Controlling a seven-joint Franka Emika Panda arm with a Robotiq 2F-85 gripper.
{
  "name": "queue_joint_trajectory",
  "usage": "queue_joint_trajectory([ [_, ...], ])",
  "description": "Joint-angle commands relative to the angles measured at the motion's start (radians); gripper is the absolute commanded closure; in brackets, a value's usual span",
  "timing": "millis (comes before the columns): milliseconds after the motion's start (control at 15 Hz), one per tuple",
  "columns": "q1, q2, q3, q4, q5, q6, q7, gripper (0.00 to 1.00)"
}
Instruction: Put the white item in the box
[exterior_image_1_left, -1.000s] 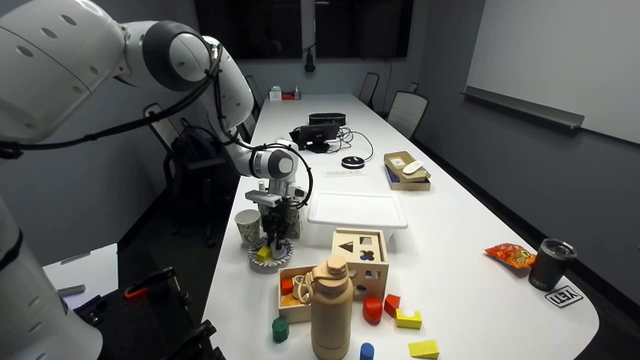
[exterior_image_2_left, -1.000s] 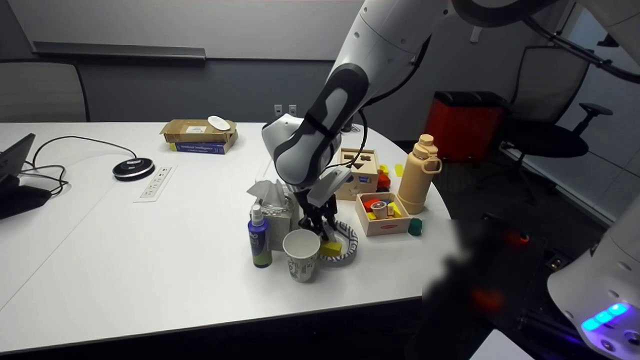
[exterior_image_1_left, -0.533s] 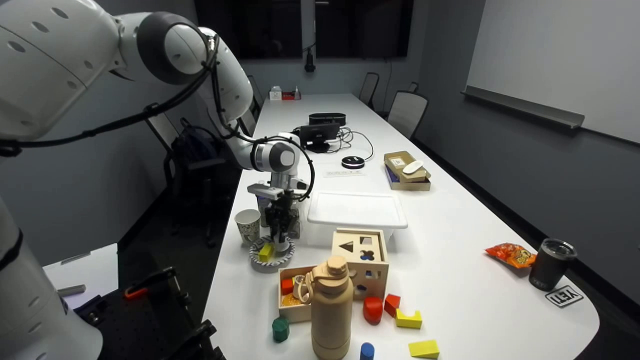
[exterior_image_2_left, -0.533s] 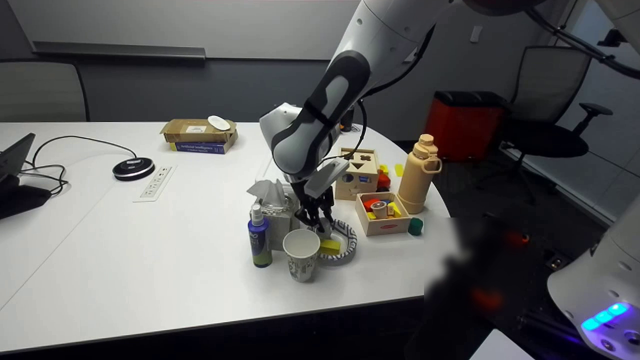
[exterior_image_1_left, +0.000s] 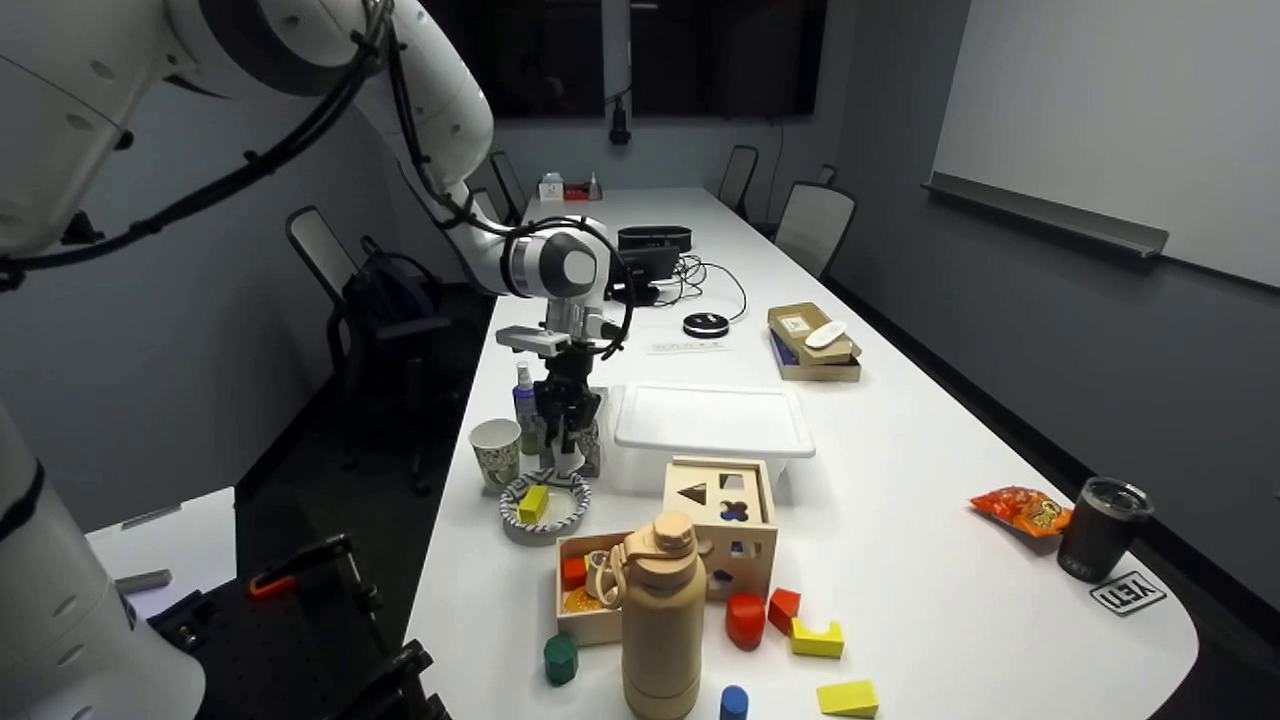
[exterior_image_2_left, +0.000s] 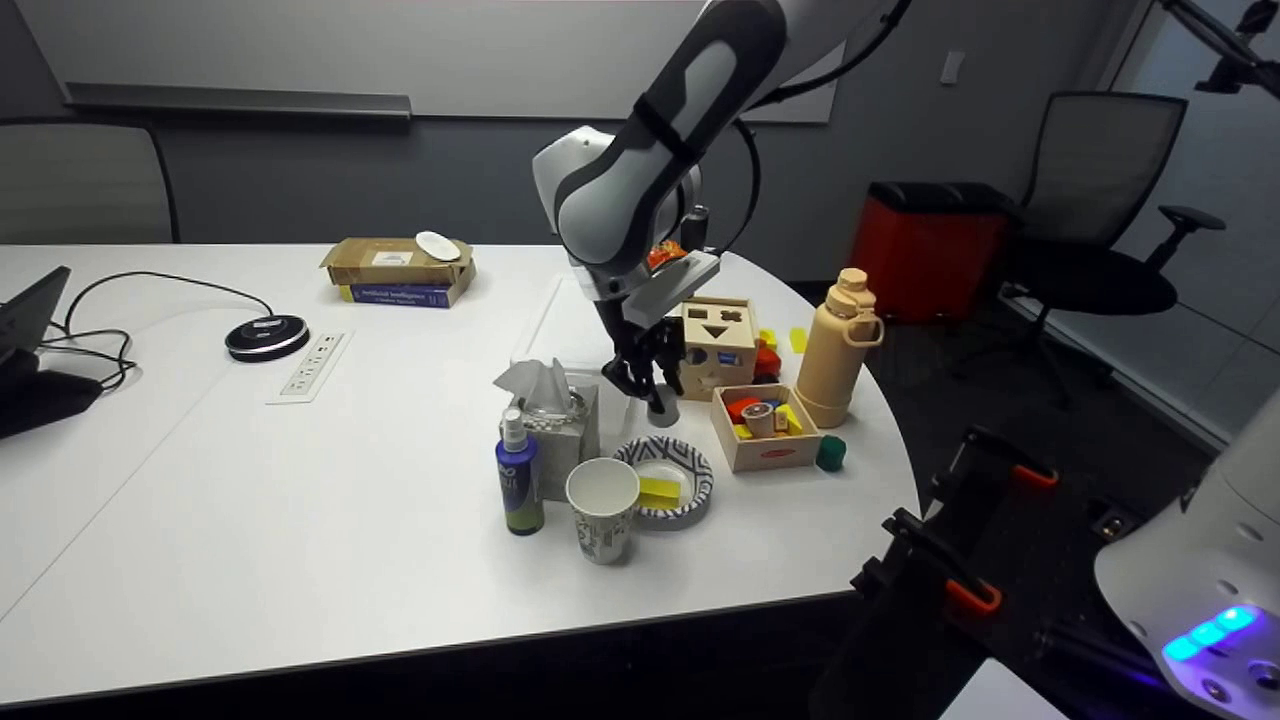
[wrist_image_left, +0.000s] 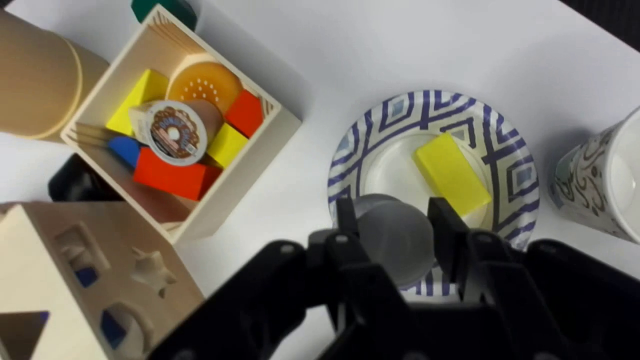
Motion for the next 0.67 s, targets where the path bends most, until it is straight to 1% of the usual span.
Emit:
queue_joint_trajectory([
  [0,-0.021,-0.157,-0.014,-0.188,0.002,-0.02,0.069,0.85],
  [200,-0.037,-0.197,-0.04,-0.282,-0.012,-0.02,0.121,0.85],
  [333,-0.048,-0.202,-0.057,-0.33,-0.019,-0.011,0.152,0.85],
  [600,-0.066,-0.181,-0.07,-0.367,-0.013,0.016,0.174,0.85],
])
